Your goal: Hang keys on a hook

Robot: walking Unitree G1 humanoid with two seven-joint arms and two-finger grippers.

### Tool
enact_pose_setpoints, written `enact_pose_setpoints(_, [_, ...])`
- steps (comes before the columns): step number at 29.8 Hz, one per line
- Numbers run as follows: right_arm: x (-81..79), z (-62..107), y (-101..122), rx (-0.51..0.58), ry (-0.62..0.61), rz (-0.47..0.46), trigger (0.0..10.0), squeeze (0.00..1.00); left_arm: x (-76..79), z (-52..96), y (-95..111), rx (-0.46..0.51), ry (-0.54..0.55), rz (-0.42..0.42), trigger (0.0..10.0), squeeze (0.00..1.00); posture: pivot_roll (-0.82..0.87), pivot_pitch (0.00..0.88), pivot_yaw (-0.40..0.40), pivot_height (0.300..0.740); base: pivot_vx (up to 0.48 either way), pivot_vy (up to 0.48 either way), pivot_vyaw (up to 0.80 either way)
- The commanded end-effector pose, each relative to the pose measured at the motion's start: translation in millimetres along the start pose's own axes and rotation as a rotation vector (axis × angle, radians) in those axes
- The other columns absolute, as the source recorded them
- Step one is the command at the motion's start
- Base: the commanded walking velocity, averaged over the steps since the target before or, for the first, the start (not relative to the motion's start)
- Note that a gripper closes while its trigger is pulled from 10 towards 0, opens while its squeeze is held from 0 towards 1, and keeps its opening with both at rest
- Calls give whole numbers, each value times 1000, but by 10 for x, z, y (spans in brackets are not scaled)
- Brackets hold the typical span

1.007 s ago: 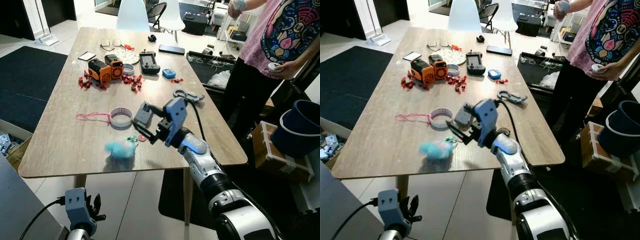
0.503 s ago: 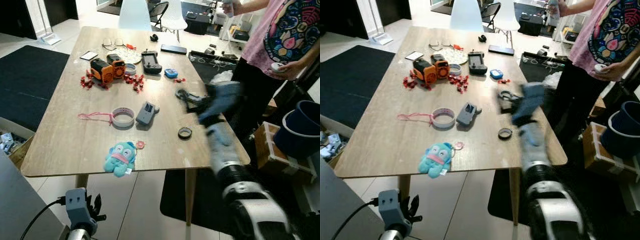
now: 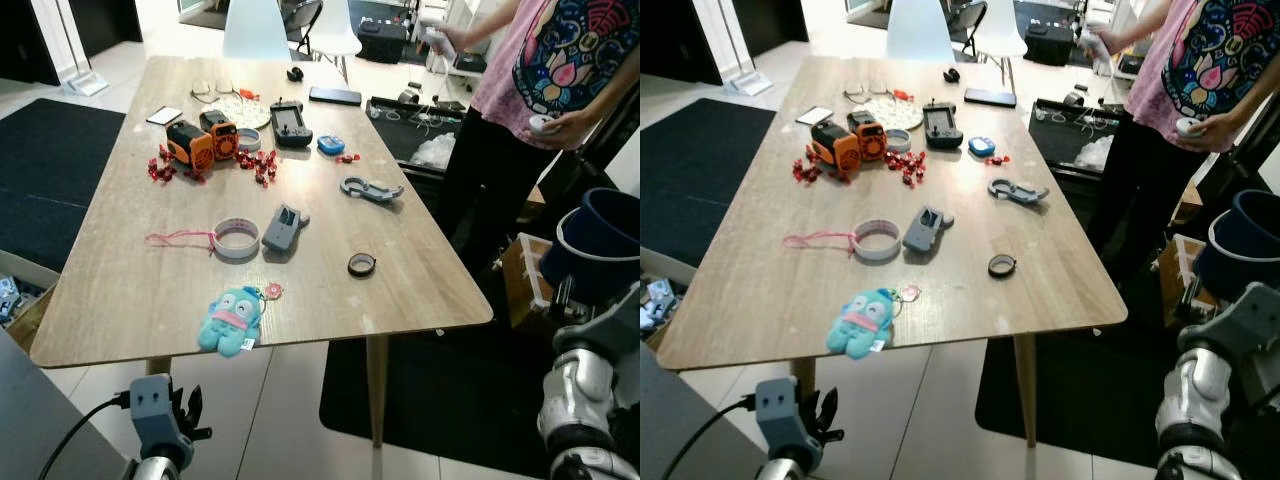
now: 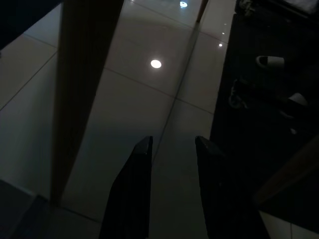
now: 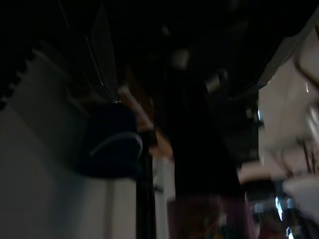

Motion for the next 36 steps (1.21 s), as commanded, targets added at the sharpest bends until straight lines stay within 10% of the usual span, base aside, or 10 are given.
enact_pose_setpoints(1, [19, 191, -353, -144, 70, 97, 10000, 0, -40, 44, -49, -24, 7, -10, 10000, 0, 61, 57, -60, 740, 0, 0, 0])
enact_pose_setpoints(6, [-297, 795, -1038, -465, 446, 286, 10000, 0, -64, 101, -130, -51, 19, -23, 10000, 0, 56, 42, -74, 740, 0, 0, 0])
enact_pose_setpoints(15, [-593, 1312, -1345, -581, 812, 483, 10000, 0, -60, 164, -244, -82, 44, -47, 10000, 0, 49, 29, -113, 740, 0, 0, 0])
enact_pose_setpoints(36, [-726, 1545, -1446, -619, 909, 549, 10000, 0, -41, 127, -196, -81, 8, -106, 10000, 0, 76, 29, -67, 740, 0, 0, 0])
Point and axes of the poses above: a point about 5 cm out from each wrist's last joint towards the gripper, its own z axis pointing back from the gripper into the wrist, its own y axis along the axis of the wrist's last joint, x = y × z, the point moved 1 cm from there along -z, pointing out of the wrist towards the gripper, and after that the axes turned 15 degrees about z, right-handed, at the moved point
